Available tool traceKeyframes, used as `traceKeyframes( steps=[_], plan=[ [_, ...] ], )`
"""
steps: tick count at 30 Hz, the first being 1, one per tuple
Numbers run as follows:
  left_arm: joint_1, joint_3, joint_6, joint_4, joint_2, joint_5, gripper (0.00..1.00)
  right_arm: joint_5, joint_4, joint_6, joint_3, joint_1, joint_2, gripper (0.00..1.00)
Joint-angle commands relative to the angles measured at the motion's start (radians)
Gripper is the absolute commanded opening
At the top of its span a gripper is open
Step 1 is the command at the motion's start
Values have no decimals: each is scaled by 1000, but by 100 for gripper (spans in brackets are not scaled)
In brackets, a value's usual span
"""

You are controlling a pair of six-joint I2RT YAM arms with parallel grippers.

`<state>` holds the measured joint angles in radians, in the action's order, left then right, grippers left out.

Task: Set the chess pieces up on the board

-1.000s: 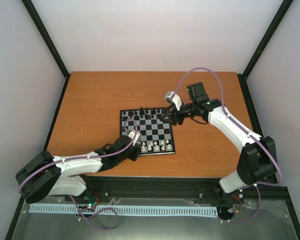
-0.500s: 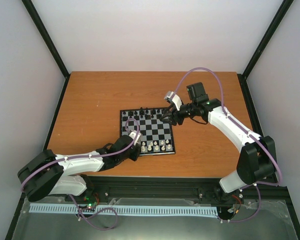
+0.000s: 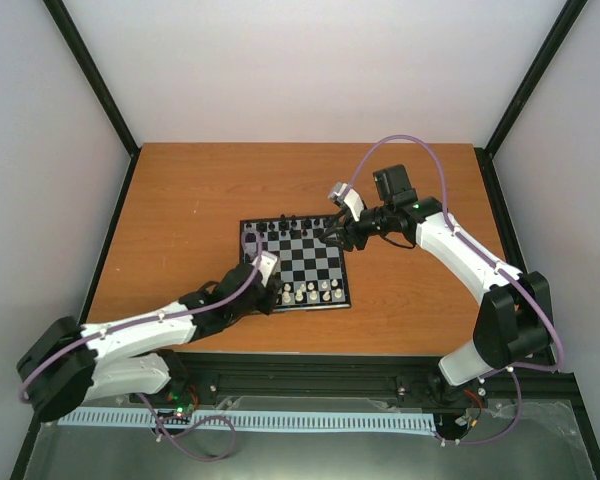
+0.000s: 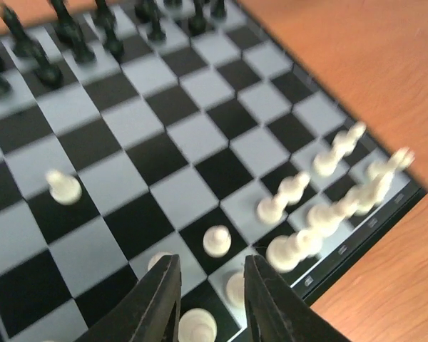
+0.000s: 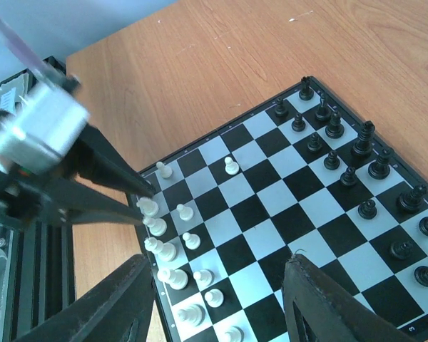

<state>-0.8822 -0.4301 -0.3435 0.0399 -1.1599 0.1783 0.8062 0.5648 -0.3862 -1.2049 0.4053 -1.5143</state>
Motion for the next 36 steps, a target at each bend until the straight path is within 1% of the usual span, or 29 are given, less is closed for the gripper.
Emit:
traceKeyframes(
  steps=[1,4,6,9,11,14,16,18,21,23,29,36],
  plan=[
    [-11,-148,-61,-180,128,110,30,27,-1,-18,7,-8,3,50],
    [0,-260,-146,-368,112,244,33,30,2,-22,8,-9,3,50],
    [28,-362,-202,-520,45,270,34,33,7,-25,8,-10,2,50],
    [75,-476,-243,-655,-59,206,34,35,9,-31,9,-10,3,50],
    [111,-517,-240,-690,-112,154,33,39,10,-32,7,-10,0,50],
    [170,-571,-228,-741,-203,112,30,44,17,-35,3,-10,-1,50],
    [197,-603,-216,-760,-259,88,27,44,19,-38,5,-10,3,50],
    [215,-631,-209,-774,-305,66,27,42,22,-41,6,-10,5,50],
    [229,-680,-206,-784,-369,35,34,43,25,-47,6,-11,3,50],
    [233,-697,-200,-774,-403,23,35,45,27,-50,5,-13,-1,50],
    [255,-738,-182,-750,-499,-7,34,53,35,-57,1,-14,-14,50],
    [259,-778,-171,-756,-589,4,33,56,40,-63,-1,-20,-20,50]
  ],
)
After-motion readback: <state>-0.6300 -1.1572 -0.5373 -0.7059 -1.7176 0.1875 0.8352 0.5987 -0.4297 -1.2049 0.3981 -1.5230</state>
